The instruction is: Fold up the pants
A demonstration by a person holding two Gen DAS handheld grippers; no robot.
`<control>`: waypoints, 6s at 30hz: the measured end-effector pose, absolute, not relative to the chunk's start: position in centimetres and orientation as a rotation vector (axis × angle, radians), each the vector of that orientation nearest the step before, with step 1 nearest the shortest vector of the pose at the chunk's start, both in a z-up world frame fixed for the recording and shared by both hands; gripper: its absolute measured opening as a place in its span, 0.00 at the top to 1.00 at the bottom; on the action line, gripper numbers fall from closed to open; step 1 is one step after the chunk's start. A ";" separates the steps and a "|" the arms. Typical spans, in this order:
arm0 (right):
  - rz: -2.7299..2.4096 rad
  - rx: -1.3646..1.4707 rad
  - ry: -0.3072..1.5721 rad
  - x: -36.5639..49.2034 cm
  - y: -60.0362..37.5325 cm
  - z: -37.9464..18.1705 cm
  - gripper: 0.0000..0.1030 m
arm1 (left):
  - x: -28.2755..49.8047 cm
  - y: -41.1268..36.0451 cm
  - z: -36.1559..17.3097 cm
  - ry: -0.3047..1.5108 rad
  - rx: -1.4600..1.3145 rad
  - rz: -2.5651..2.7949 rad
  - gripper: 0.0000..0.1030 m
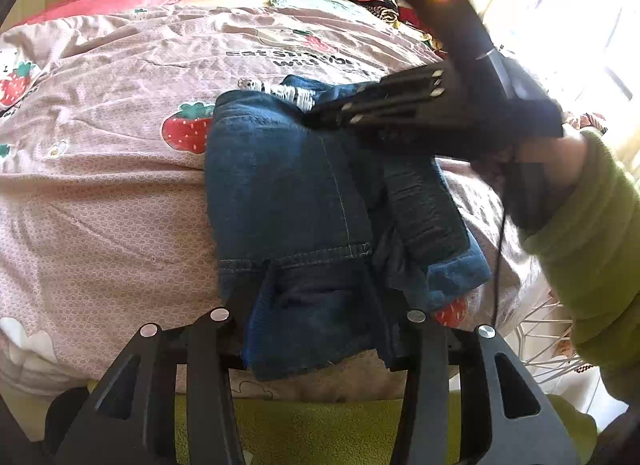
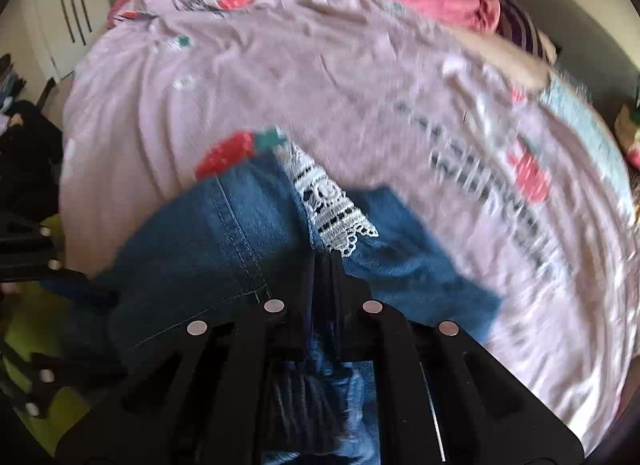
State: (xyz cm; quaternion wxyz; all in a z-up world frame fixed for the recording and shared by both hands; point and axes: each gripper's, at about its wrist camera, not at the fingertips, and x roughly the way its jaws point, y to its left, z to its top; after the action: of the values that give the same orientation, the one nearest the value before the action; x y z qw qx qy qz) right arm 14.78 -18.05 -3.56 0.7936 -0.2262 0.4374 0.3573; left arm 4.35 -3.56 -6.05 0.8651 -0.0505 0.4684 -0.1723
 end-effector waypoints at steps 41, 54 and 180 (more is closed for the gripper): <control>0.652 -0.109 0.724 7.9 -27.0 4.8 0.22 | 2.6 -3.2 -3.1 0.918 -0.119 -0.361 0.35; 0.622 -0.101 0.651 5.3 -29.0 7.0 0.15 | 1.4 -2.5 0.1 0.817 -0.109 -0.320 0.08; 0.694 -0.037 0.794 18.0 -22.1 0.8 0.81 | 17.5 -1.4 -1.3 0.841 -0.142 -0.203 0.62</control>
State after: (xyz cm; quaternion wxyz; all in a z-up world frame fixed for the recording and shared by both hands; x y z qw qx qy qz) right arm 17.98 -22.10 0.77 0.8641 -0.0177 0.3788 0.3311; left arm 17.50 -1.35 -1.33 0.9055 -0.0687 0.4071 -0.0981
